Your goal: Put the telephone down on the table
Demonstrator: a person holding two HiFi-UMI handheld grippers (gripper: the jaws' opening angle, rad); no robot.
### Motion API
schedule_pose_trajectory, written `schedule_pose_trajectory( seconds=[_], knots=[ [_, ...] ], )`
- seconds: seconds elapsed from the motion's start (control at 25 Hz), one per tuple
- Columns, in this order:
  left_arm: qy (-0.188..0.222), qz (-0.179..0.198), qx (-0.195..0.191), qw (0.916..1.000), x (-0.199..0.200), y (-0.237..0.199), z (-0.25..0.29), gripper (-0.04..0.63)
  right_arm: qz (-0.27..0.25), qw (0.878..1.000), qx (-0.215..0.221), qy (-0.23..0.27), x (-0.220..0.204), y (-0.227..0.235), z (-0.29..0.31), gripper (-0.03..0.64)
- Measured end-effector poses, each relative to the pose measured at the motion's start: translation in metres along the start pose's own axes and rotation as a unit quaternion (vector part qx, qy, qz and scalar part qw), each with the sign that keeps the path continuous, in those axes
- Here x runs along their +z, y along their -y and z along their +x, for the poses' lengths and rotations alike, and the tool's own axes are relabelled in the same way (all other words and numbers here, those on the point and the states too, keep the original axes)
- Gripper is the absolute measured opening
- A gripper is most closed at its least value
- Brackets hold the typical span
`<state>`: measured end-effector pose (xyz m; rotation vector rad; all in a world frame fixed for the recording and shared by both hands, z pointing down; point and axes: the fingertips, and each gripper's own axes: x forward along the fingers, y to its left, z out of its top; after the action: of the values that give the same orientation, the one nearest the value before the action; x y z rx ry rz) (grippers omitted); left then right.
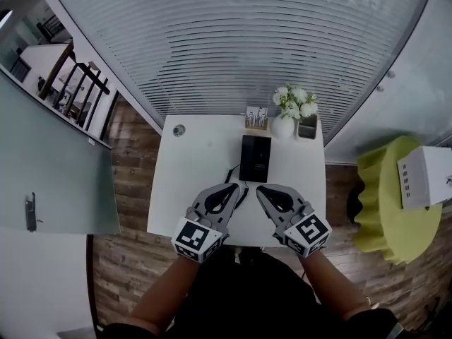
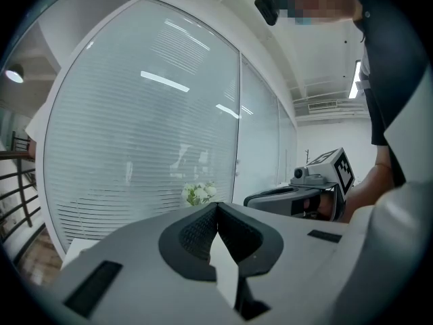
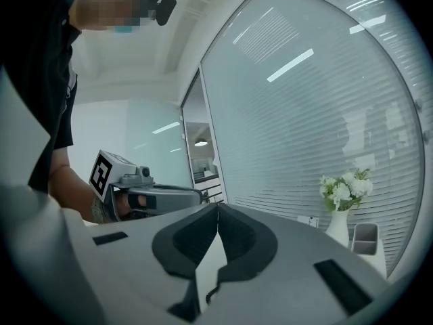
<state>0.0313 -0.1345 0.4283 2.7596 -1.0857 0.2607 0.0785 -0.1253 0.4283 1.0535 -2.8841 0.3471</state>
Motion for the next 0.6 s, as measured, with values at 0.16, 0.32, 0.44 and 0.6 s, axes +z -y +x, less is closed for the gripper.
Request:
schedule_pose_trajectory(
  seconds=[0.16, 0.32, 0.44, 0.6],
  knots=[
    [-0.006, -0.006, -0.008, 0.9999, -0.005, -0.013, 0.019, 0.008, 0.011, 1.000, -0.025, -0.001, -0.003, 0.020, 0.006, 0.021],
    [-0.018, -0.009, -0.032, 0.9993, -0.015, -0.025, 0.039, 0.009, 0.018, 0.999, -0.046, -0.006, -0.010, 0.036, 0.016, 0.021],
    [-0.025, -0.010, -0.053, 0.9982, -0.025, -0.036, 0.053, 0.009, 0.025, 0.997, -0.067, -0.010, -0.017, 0.048, 0.026, 0.021],
    [-0.036, -0.008, -0.073, 0.9967, -0.042, -0.052, 0.068, 0.009, 0.029, 0.995, -0.092, -0.017, -0.024, 0.063, 0.041, 0.021]
  ],
)
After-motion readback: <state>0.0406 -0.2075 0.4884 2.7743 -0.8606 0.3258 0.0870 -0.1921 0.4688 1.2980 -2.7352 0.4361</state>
